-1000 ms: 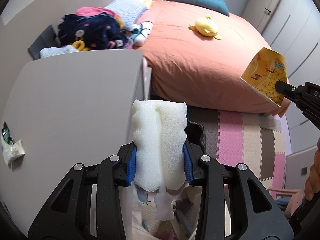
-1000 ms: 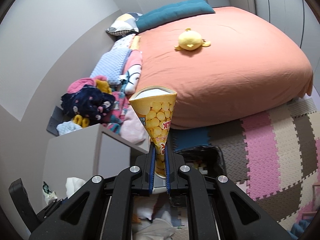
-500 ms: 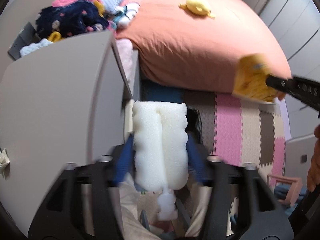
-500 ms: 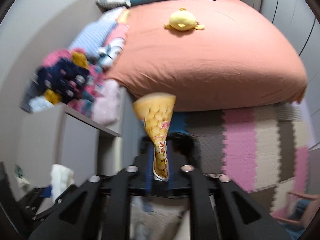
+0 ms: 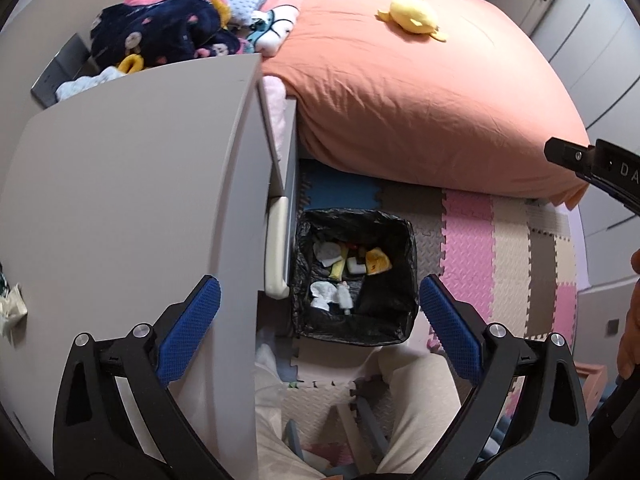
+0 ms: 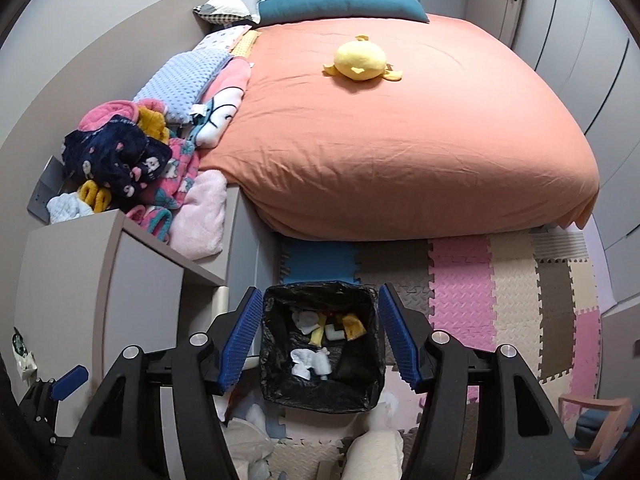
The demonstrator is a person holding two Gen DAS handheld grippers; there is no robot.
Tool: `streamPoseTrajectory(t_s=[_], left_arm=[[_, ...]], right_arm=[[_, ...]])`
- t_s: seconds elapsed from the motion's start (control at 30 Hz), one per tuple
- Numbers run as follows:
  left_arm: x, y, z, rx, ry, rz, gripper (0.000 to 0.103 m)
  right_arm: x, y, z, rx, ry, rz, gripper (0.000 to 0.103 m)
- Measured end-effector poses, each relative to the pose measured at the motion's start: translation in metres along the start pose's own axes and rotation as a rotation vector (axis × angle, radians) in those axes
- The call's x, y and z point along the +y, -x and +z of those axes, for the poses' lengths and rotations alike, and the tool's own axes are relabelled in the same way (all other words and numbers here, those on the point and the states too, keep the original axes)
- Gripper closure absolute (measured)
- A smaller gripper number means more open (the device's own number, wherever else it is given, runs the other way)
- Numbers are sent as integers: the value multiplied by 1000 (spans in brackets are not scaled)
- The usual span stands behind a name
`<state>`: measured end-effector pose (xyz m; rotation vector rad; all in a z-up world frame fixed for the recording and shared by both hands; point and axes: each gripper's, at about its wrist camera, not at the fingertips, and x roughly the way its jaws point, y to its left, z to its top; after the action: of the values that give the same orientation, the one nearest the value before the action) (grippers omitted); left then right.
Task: Collect trash
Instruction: 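Move both grippers back over the table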
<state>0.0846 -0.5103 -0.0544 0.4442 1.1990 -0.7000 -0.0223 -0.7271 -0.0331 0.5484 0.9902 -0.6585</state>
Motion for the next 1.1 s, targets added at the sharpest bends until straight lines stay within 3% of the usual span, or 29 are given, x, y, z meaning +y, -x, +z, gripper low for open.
streamPoseTrajectory(t_s=[0.5, 1.1], left_arm=[[58, 41, -35, -68, 96, 14, 7], [164, 74, -87, -109, 293, 83, 7]], right_arm=[[71, 32, -26, -32, 118, 58, 39], [186, 41, -65, -22, 300, 164, 39]])
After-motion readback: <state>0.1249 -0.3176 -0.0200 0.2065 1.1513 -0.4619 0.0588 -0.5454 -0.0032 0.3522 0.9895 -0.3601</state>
